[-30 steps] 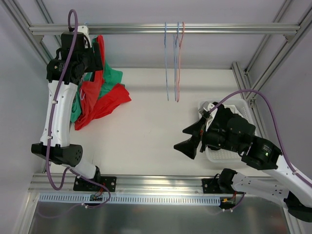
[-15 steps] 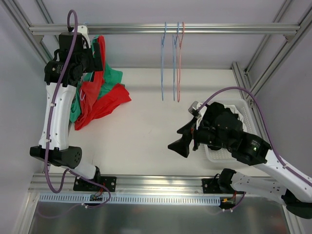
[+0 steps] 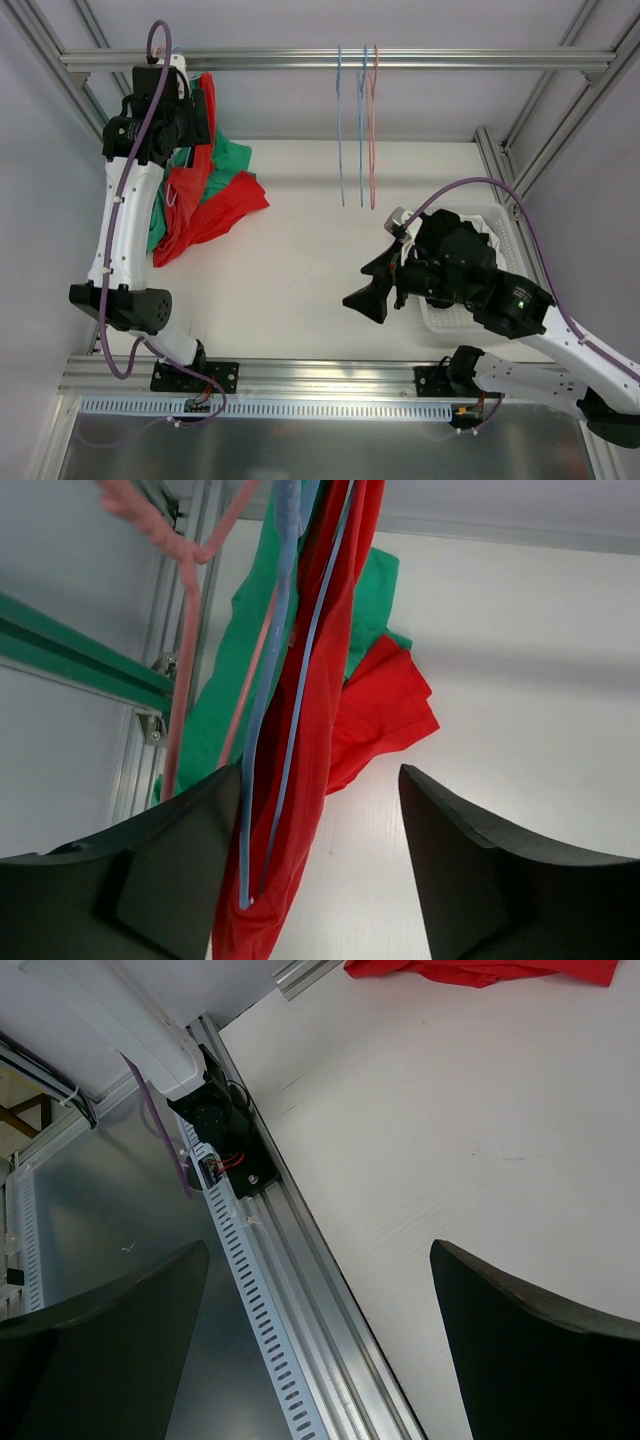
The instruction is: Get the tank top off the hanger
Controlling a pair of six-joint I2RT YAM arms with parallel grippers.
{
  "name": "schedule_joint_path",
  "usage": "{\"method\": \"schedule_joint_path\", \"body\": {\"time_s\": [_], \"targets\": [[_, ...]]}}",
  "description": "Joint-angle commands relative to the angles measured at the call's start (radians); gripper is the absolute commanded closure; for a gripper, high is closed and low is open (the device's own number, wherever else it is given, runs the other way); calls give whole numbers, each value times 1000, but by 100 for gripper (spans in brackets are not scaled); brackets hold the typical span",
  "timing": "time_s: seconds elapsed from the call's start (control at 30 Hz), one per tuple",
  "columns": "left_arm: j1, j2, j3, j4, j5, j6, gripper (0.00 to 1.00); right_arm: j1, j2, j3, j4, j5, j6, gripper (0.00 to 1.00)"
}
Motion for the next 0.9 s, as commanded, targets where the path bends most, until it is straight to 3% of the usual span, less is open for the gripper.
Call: {"method": "schedule_joint_path", "body": {"time_s": [0.0, 0.07, 0.17, 0.27, 0.4, 0.87], "targets": [[8, 54, 40, 14, -22, 11, 38, 7, -5, -11, 45, -19, -11, 1], [8, 71, 53, 13, -5, 9, 47, 7, -11, -16, 45, -12, -13, 1], [8, 74, 71, 14, 26, 0, 74, 7, -14, -20, 46, -7, -13, 1], [8, 54, 80, 14, 43, -1, 81, 9, -11, -23, 48, -4, -13, 1], [8, 39, 109, 18, 115, 5, 100, 9, 6, -25, 60, -10, -7, 1], [8, -55, 139, 24, 280, -27, 100, 10, 4, -34, 83, -10, -2, 1]]}}
